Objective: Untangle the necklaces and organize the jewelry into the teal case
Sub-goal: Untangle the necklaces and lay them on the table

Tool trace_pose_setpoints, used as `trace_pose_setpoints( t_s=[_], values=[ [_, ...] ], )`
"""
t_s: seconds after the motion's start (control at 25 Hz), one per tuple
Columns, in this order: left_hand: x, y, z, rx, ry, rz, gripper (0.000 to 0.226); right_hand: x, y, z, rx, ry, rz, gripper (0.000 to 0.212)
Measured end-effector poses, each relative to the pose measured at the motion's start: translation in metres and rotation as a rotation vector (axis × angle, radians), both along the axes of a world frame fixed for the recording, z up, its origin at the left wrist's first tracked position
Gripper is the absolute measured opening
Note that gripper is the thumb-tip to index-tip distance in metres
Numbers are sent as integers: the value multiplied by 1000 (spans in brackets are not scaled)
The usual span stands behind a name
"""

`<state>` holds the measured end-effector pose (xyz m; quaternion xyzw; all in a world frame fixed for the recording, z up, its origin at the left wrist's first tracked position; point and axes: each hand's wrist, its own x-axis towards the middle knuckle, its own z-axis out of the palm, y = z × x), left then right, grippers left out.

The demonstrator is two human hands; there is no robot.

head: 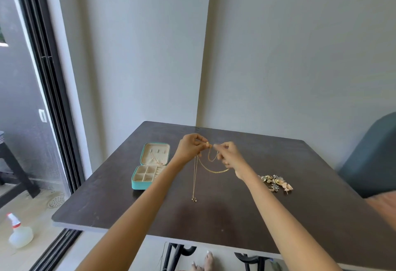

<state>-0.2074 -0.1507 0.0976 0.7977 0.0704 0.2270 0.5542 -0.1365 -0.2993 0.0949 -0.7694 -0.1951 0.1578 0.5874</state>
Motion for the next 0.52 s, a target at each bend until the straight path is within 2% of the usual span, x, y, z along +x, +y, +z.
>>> trace_pose_setpoints(
  t_s=[0.04,0.2,0.32,0.4,0.52],
  values=[
    [5,-4,3,-1,-9,8,7,-1,-1,-2,-45,-24,24,16],
    [20,-16,3,-13,-63,88,4,4,-12,-1,55,7,164,18],
    [27,-23,-2,34,-76,144,11,6,-19,1,-31,-125,183,26],
    [26,-26,-5,105,-90,157,19,8,-21,4,-9,-160,170,28],
    [23,-31,-12,322,-79,121,27,13,-21,13,132,-96,136,28]
  ],
)
